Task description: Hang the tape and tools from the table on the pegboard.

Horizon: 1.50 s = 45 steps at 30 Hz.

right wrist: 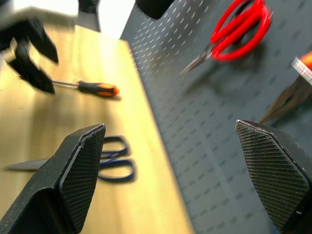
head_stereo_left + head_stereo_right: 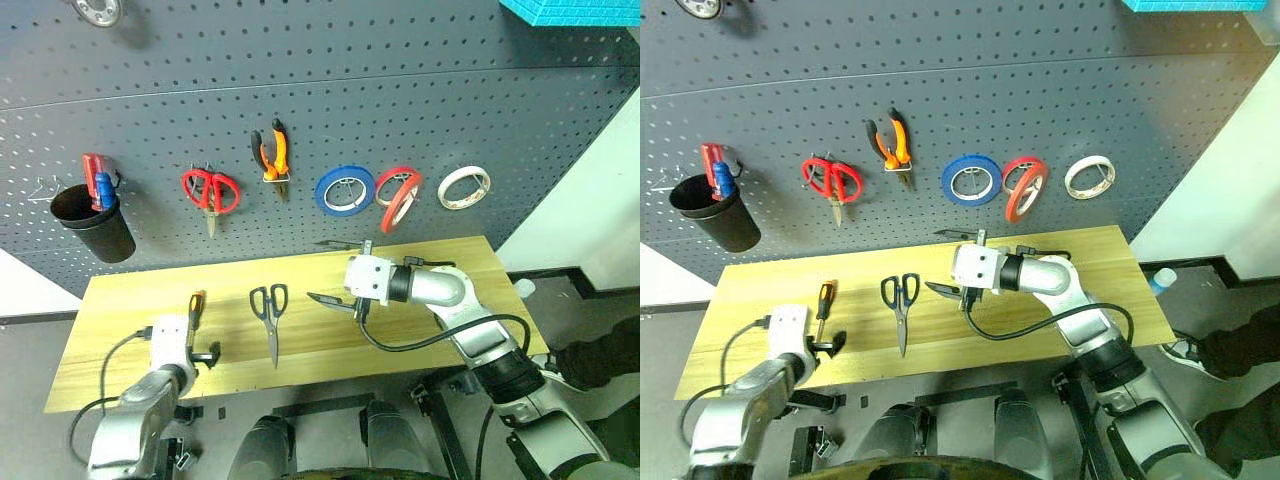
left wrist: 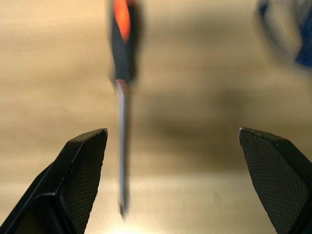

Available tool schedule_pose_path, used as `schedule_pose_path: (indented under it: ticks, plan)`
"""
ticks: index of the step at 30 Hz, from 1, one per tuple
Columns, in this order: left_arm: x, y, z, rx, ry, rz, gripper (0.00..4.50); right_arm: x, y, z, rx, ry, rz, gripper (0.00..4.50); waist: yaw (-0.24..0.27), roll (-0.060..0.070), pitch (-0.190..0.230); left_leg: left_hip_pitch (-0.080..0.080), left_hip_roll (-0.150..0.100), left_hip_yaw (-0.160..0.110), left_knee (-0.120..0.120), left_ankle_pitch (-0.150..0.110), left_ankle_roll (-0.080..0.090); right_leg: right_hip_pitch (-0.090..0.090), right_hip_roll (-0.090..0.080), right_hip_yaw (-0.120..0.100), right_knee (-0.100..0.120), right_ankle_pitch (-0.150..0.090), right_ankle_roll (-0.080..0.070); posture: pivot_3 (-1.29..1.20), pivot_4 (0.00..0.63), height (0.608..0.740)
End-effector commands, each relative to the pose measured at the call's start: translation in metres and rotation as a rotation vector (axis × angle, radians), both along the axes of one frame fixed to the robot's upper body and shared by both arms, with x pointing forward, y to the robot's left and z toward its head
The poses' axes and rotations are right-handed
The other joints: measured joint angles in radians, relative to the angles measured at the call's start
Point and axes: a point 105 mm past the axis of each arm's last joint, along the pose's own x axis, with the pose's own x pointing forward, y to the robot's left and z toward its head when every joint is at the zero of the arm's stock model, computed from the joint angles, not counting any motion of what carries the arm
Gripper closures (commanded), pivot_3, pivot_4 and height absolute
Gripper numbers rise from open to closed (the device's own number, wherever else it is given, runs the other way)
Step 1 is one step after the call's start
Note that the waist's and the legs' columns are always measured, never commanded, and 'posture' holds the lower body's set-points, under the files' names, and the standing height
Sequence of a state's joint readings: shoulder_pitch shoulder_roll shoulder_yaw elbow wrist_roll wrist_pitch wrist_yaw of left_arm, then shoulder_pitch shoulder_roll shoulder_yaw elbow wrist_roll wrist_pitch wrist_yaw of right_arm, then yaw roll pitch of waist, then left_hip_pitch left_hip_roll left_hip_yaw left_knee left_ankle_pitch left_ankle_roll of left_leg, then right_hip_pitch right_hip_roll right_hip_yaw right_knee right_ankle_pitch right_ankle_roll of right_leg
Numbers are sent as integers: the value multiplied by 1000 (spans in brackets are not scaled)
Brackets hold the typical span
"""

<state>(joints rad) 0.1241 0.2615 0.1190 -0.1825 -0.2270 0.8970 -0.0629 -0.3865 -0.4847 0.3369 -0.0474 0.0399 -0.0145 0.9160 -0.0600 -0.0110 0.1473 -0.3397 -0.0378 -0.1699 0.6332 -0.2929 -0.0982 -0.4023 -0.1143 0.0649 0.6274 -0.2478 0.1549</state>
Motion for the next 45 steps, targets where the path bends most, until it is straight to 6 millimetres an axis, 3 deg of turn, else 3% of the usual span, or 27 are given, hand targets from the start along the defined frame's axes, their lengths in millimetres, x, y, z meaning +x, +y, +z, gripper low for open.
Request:
schedule_pose_path:
  ticks: [1, 5, 9, 21, 27, 33, 36, 45]
  plan:
    - [19, -26, 9, 6, -13, -43, 4, -11, -11, 10, 48, 135, 40, 4, 3, 0, 0, 0, 0, 0, 0, 0, 0, 0, 0, 0, 0, 0, 0, -60, 122, 738]
    - [34, -53, 18, -12, -27, -77, 4, -13, -21, 10, 23, 162, 43, 4, -2, 0, 0, 0, 0, 0, -1, 0, 0, -1, 0, 0, 0, 0, 0, -75, 124, 738]
    - [40, -65, 22, -29, -9, -67, 4, -12, -23, 12, 23, 157, 24, 4, -9, -1, 1, 0, 0, 1, -1, 0, 0, -1, 0, 0, -1, 0, 1, -92, 126, 738]
    - [58, -74, 17, 11, 108, 22, 4, -10, -32, 17, 32, 135, -16, 4, -8, -5, 3, -4, 0, 1, -1, -1, 1, 0, -1, -1, -11, 1, 4, -114, 124, 738]
    - [58, -81, 10, -44, 190, 81, 4, -9, -41, 16, 29, 138, -48, 4, -9, -5, 3, -9, 0, 1, -1, -2, 2, -3, -2, -1, -14, 2, 4, -125, 125, 738]
    - [57, -81, 7, -61, 218, 127, 4, -26, -50, 6, 12, 278, -11, 4, -7, -5, 3, -11, -1, 0, -1, -2, 2, -5, -2, -2, -14, 2, 4, -131, 128, 738]
    - [59, -80, 8, -63, 206, 137, 579, -37, -57, 0, 6, 376, 11, 0, -7, -5, 3, -12, -1, 0, 0, -2, 2, -5, -2, -3, -15, 2, 5, -131, 129, 738]
    - [65, -80, 14, -94, 153, 139, 3507, -40, -70, -8, -6, 423, -29, 0, -8, -6, 4, -12, -1, 1, 0, -2, 2, -5, -2, -3, -15, 2, 5, -133, 130, 738]
